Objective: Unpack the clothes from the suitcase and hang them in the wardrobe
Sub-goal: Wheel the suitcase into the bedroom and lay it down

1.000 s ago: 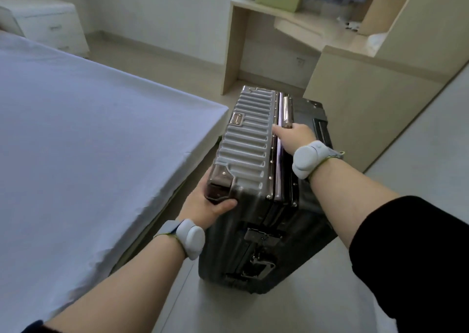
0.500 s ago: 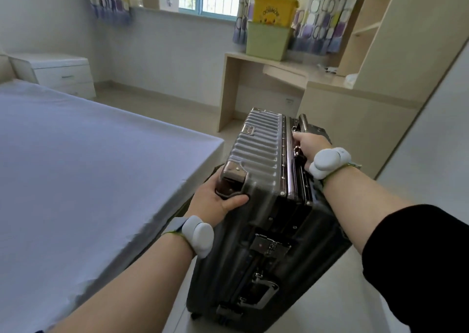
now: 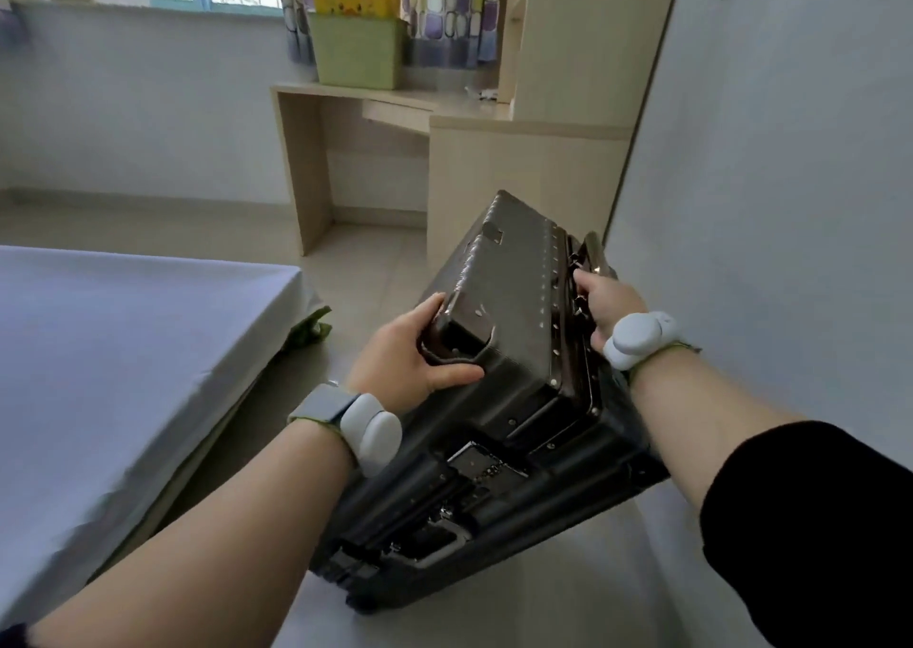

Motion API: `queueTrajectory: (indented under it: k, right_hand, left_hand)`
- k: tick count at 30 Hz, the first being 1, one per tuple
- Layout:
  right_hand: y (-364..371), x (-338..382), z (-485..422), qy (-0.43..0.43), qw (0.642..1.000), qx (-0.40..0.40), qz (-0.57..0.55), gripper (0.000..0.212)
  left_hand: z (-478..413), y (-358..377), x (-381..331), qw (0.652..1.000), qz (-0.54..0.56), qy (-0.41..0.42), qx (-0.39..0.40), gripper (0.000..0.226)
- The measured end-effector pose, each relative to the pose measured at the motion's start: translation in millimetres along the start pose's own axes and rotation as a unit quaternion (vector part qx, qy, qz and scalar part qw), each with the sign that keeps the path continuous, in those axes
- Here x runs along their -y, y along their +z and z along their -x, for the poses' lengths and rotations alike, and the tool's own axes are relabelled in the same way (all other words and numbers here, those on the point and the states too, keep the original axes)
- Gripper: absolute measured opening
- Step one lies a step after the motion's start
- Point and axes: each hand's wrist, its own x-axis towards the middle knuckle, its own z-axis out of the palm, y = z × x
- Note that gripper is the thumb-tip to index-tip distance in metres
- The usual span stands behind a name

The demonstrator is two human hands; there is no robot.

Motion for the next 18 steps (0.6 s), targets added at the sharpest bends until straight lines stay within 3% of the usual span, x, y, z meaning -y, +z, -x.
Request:
queueTrajectory:
  k: [3,6,12,18]
  right_hand:
    - [-38.1,-15.7,5.0,0.000,0.997,-0.054,-0.053,0.041]
    - [-54.6,-19.3,27.7,0.017,0.993,-0.063,-0.101,0.020]
    - [-80.3,-49.8,22.3,0.006,0.984,-0.089,-0.151,0.033]
    - [-84.8,-126.7,12.6,0.077,0.983,-0.069,-0.148,0.032]
  left_hand:
    - [-7.8,36.0,-10.8,0.999,-0.011,0.014,0.029,0.099]
    - [-3.1,60.1,-19.4,0.998,-0.045,0.023,0.033,0.106]
    - [-1.4,95.9,-22.3,0.993,-0.102,0.047,0.034,0.106]
    - [12.0,131.5,5.5,0.978,-0.179,0.059,0.085,0.112]
